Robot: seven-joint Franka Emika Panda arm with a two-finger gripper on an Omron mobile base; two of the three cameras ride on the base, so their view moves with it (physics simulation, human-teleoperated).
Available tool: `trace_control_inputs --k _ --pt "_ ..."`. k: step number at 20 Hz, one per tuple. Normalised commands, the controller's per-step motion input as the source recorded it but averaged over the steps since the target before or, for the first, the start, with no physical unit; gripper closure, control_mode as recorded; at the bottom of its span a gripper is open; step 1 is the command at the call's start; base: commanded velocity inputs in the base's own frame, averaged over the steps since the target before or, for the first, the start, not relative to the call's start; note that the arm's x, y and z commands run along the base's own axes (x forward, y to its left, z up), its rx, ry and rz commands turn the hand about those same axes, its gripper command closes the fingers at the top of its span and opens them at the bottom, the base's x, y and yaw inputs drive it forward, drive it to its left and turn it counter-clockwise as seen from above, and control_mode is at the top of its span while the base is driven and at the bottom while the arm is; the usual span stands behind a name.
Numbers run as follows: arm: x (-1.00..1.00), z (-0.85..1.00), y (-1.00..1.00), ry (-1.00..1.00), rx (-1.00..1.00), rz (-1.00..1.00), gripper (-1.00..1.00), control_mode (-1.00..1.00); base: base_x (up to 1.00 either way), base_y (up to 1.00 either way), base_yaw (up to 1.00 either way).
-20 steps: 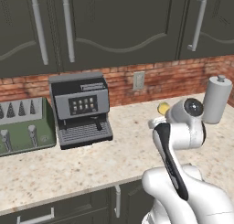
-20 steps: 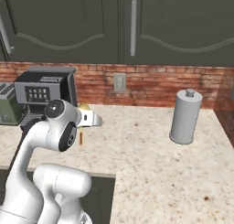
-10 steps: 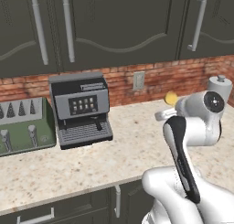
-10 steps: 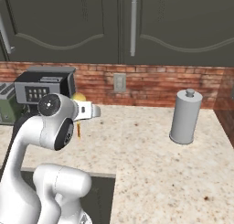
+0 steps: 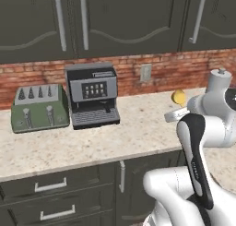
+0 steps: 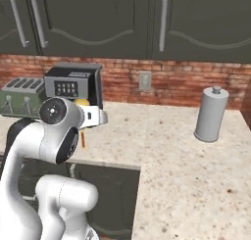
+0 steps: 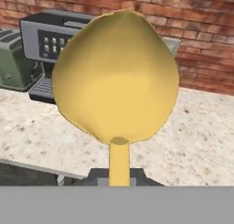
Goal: Take the fork and place it on the left side of the plate. Then take the spoon and place it on the right side of the plate. Make sure they're directly next to the plate.
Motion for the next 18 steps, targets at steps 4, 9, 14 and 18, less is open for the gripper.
trace_control_inputs --k 4,9,14,18 --pt "0.00 0.00 0.00 0.00 0.00 0.00 1.00 1.00 -0.63 0.57 0.27" --pt "0.00 0.00 0.00 0.00 0.00 0.00 1.00 1.00 -0.45 0.69 0.33" --pt "0.00 0.00 0.00 0.00 0.00 0.00 1.00 1.00 -0.21 0.66 0.42" --pt "0.00 0.00 0.00 0.00 0.00 0.00 1.00 1.00 -0.15 0.75 0.45"
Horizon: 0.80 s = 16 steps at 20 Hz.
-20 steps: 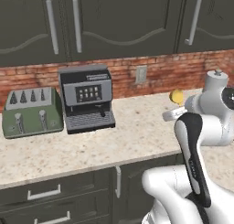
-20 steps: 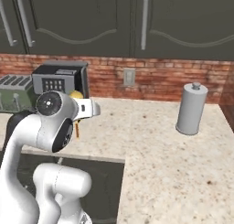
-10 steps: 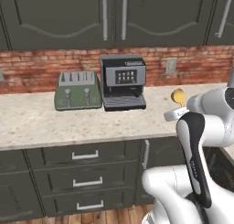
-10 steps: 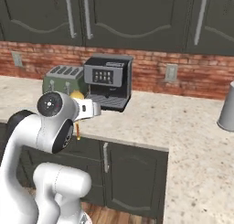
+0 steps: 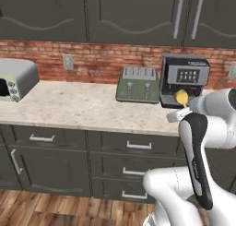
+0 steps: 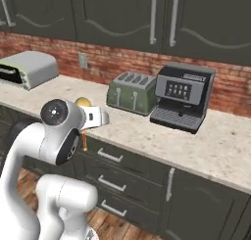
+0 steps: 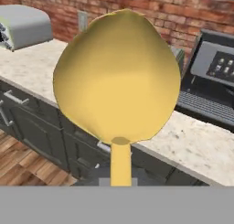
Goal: Take the fork and place it on the left side of the plate. Then take the spoon and place it on the right side of the plate. Make sure they're directly next to the plate.
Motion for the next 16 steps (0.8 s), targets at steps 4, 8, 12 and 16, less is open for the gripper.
trace_control_inputs --k 4,8,12,16 --pt "0.00 0.00 0.00 0.00 0.00 0.00 1.00 1.00 -0.15 0.76 0.46" --pt "0.00 0.00 0.00 0.00 0.00 0.00 1.00 1.00 -0.21 0.83 0.48" --pt "0.00 0.00 0.00 0.00 0.00 0.00 1.00 1.00 -0.22 0.75 0.47" --pt "0.00 0.00 0.00 0.00 0.00 0.00 1.00 1.00 -0.30 0.72 0.45"
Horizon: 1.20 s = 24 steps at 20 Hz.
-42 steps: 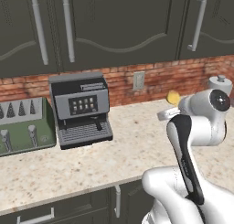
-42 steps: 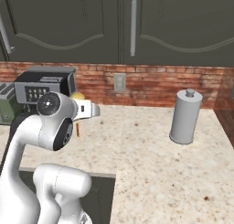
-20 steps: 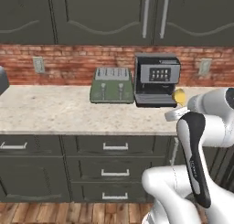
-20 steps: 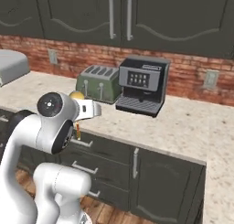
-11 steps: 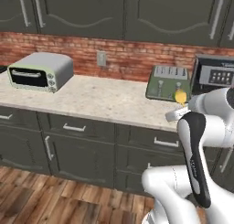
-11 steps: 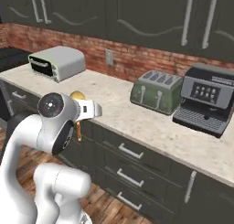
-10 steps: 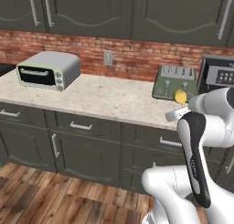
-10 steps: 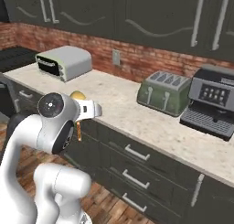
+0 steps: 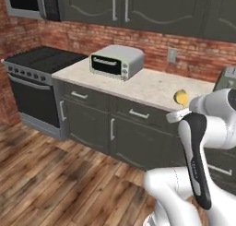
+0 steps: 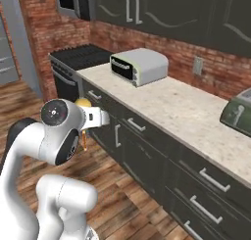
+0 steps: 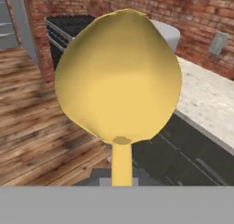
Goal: Take the fork and place it on the left side of the plate. Then take the spoon and place it on the right side of the plate. Make sure they're directly next to the plate.
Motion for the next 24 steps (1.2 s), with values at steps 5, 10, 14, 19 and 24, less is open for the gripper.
trace_control_inputs --k 5,10,14,19,24 --pt "0.00 0.00 0.00 0.00 0.00 0.00 1.00 1.00 -0.49 0.56 0.44" --pt "0.00 0.00 0.00 0.00 0.00 0.00 1.00 1.00 -0.50 0.72 0.43" --pt "0.00 0.00 0.00 0.00 0.00 0.00 1.00 1.00 -0.56 0.81 0.41" --pt "0.00 0.00 0.00 0.00 0.00 0.00 1.00 1.00 -0.63 0.80 0.41" --pt "0.00 0.00 0.00 0.00 0.00 0.00 1.00 1.00 -0.70 0.95 0.34"
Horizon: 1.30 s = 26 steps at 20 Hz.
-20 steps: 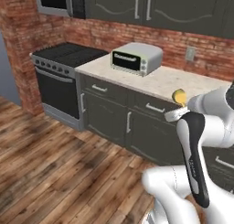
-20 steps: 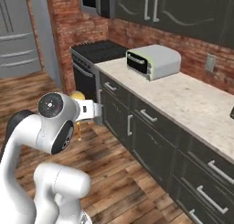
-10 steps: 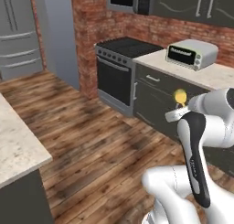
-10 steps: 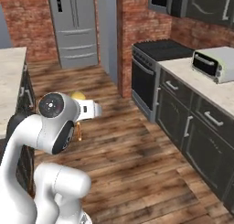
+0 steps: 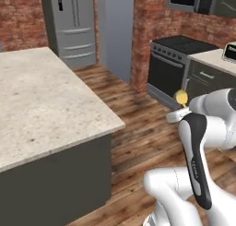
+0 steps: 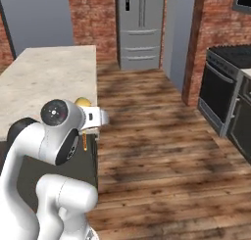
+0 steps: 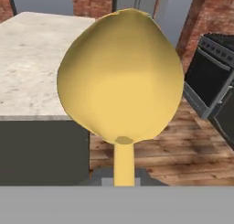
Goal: Take the fork and place it on the left side of the plate. Then take the spoon and place it on the right side of the plate. Make sure they're directly next to the plate.
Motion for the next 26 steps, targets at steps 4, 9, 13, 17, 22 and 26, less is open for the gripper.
trace_control_inputs --k 4,9,13,17,22,26 --pt "0.00 0.00 0.00 0.00 0.00 0.00 1.00 1.00 -0.64 1.00 0.32" --pt "0.00 0.00 0.00 0.00 0.00 0.00 1.00 1.00 -0.54 1.00 0.30" --pt "0.00 0.00 0.00 0.00 0.00 0.00 1.00 1.00 -0.51 1.00 0.29" --pt "0.00 0.00 0.00 0.00 0.00 0.00 1.00 1.00 -0.50 1.00 0.29" --pt "0.00 0.00 0.00 0.00 0.00 0.00 1.00 1.00 -0.47 1.00 0.28" --pt "0.00 0.00 0.00 0.00 0.00 0.00 1.00 1.00 -0.43 1.00 0.29"
